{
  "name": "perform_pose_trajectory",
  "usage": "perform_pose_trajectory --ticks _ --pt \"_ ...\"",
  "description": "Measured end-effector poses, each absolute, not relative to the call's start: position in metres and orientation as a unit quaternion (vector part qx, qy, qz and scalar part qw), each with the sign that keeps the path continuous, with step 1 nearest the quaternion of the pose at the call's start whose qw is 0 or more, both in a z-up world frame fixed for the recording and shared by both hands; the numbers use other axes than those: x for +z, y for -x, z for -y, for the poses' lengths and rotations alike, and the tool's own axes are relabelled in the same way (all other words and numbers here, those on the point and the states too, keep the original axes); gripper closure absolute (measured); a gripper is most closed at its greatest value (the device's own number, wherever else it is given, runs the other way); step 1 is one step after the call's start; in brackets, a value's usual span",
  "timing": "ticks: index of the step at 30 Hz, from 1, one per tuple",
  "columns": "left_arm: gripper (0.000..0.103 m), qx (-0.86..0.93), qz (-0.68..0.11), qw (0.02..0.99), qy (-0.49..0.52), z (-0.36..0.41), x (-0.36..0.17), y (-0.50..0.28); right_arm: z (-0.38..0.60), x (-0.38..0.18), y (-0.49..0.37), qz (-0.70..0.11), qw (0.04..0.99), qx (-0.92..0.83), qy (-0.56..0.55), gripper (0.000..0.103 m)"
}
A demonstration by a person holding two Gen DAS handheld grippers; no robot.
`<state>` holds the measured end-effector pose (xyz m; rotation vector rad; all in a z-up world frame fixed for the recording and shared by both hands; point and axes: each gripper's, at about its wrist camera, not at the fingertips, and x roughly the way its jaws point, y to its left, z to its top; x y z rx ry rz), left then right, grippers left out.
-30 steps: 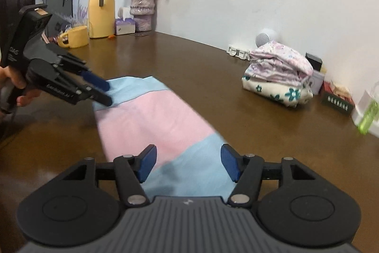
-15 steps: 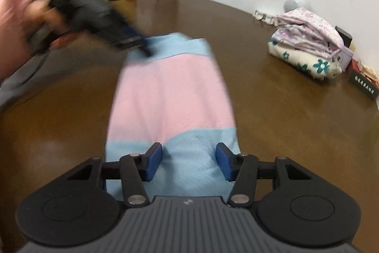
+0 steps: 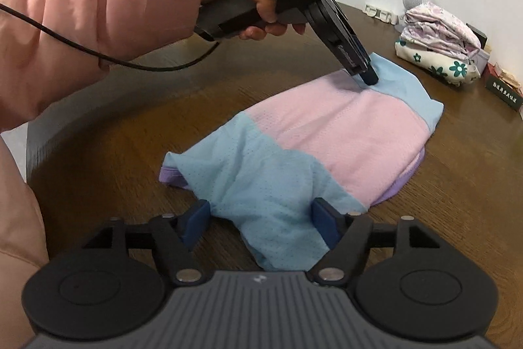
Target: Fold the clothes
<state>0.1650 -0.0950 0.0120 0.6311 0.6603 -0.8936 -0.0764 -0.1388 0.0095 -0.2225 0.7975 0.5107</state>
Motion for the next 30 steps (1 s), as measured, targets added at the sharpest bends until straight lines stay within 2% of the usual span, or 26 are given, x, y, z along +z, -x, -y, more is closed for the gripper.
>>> perform_pose_trajectory --ticks 3,5,8,9,10,11,12,13,14,17,20,25,28,30 --pt "0.055 -0.409 -0.292 0.818 -0.281 0.079 0.023 -0.151 0.156 0.025 0.078 -0.354 0.899 0.249 0.074 0.029" --pt "0.039 -0.417 -0.261 0.831 -0.260 0.060 0.034 -0.129 0.171 0.036 0.081 -0.320 0.917 0.229 0.058 0.016" --pt "0.034 -0.432 -0.226 0.837 -0.248 0.038 0.044 -0.085 0.189 0.043 0.079 -0.290 0.935 0.201 0.036 0.017" --pt "0.034 -0.434 -0.218 0.838 -0.250 0.033 0.044 -0.069 0.194 0.042 0.077 -0.286 0.938 0.193 0.029 0.020" --pt "0.034 -0.432 -0.216 0.838 -0.253 0.030 0.044 -0.054 0.198 0.041 0.073 -0.286 0.939 0.189 0.023 0.028" --pt "0.038 -0.430 -0.217 0.838 -0.257 0.028 0.043 -0.042 0.200 0.038 0.069 -0.288 0.938 0.192 0.018 0.039" --pt "0.045 -0.433 -0.222 0.834 -0.261 0.028 0.042 -0.031 0.200 0.036 0.065 -0.289 0.937 0.197 0.016 0.044" --pt "0.066 -0.442 -0.229 0.826 -0.265 0.028 0.040 -0.021 0.199 0.034 0.062 -0.290 0.935 0.203 0.018 0.054" --pt "0.077 -0.451 -0.234 0.818 -0.268 0.028 0.038 -0.011 0.196 0.032 0.059 -0.289 0.934 0.210 0.022 0.059" --pt "0.078 -0.474 -0.235 0.799 -0.285 0.030 0.031 0.015 0.185 0.026 0.054 -0.292 0.927 0.232 0.042 0.067" --pt "0.078 -0.478 -0.243 0.788 -0.305 0.031 0.020 0.027 0.177 0.016 0.054 -0.308 0.916 0.250 0.058 0.070" --pt "0.083 -0.476 -0.250 0.786 -0.305 0.029 0.008 0.035 0.171 0.007 0.060 -0.318 0.909 0.256 0.081 0.070" --pt "0.092 -0.476 -0.246 0.788 -0.304 0.029 0.005 0.040 0.168 0.005 0.065 -0.313 0.911 0.251 0.090 0.067" --pt "0.091 -0.470 -0.242 0.792 -0.307 0.030 0.006 0.042 0.167 0.007 0.066 -0.309 0.914 0.247 0.094 0.063"
